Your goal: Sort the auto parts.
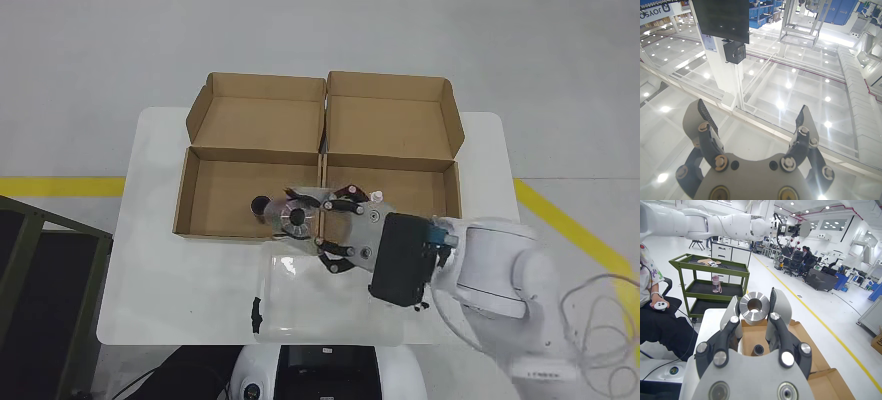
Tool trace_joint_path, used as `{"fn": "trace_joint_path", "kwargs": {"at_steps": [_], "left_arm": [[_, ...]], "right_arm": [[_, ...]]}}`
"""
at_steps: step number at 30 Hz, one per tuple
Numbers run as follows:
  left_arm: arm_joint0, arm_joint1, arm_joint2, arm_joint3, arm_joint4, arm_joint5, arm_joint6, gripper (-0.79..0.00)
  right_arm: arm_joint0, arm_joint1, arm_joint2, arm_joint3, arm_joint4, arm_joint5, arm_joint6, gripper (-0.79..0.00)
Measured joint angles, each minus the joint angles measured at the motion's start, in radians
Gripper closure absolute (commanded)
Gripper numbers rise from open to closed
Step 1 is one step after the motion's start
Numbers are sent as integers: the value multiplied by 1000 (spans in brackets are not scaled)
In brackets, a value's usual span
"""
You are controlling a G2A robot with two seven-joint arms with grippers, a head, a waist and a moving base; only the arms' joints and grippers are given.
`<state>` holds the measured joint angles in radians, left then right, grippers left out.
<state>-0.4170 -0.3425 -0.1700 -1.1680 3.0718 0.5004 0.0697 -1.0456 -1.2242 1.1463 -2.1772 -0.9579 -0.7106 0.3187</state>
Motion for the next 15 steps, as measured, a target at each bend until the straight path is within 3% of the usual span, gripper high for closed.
{"fn": "trace_joint_path", "kwargs": {"at_steps": [15], "left_arm": [[0,0,0,0,0,0,0,-785]], "right_arm": [[-14,8,48,36,34,-8,-68,0]]}}
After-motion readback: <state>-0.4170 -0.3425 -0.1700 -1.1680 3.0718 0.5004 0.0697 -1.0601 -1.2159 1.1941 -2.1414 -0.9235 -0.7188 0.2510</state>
